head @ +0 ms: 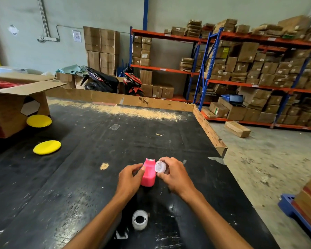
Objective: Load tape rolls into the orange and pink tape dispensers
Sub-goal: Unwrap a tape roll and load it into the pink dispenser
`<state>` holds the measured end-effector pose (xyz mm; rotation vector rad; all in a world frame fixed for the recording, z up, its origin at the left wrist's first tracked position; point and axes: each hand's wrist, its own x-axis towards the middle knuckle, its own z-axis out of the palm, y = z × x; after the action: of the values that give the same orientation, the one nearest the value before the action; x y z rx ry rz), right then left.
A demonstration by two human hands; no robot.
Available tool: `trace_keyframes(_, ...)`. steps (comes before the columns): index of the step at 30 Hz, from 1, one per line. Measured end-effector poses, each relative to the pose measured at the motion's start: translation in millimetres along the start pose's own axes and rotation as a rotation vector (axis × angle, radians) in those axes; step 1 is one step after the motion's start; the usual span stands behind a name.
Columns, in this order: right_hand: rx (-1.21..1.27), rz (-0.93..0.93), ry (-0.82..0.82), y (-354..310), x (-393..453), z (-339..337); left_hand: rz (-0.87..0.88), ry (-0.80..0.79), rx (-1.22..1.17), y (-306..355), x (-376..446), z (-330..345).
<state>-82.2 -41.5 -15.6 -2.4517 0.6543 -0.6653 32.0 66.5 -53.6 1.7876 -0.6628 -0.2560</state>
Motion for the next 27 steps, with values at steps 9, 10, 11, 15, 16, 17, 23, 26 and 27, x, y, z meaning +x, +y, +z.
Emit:
trace_keyframes(9,0.124,-0.172,0.003,-16.0,-24.7,-0.3,-0.200,-0.207,-0.474,42.0,-32.7,-3.0)
trace_keyframes(10,0.152,-0.166,0.020,-16.7,-26.4,-1.1,-0.219,-0.209,-0.499,43.7,-34.0,-3.9)
trace_keyframes(11,0.166,-0.164,0.044,-17.0,-28.1,-1.2,-0.232,-0.211,-0.525,44.7,-35.1,-4.3)
trace_keyframes(15,0.213,-0.109,0.129,-15.8,-38.7,0.4,-0.215,-0.219,-0.567,43.2,-40.6,-3.2)
trace_keyframes(16,0.221,-0.085,0.133,-15.4,-40.9,0.3,-0.206,-0.224,-0.562,41.5,-41.8,-3.6)
trace_keyframes(17,0.230,-0.060,0.134,-15.2,-43.4,0.1,-0.208,-0.236,-0.555,39.8,-43.3,-3.9)
trace_keyframes(23,0.142,-0.077,0.108,-15.5,-64.3,-4.2,-0.223,-0.321,-0.471,34.2,-49.8,-5.3)
trace_keyframes(26,-0.095,-0.090,0.033,-18.3,-74.5,-2.6,-0.171,-0.333,-0.368,31.0,-55.6,-4.4)
trace_keyframes(27,-0.149,-0.104,0.013,-20.2,-77.0,-2.3,-0.158,-0.334,-0.341,29.4,-56.9,-4.0)
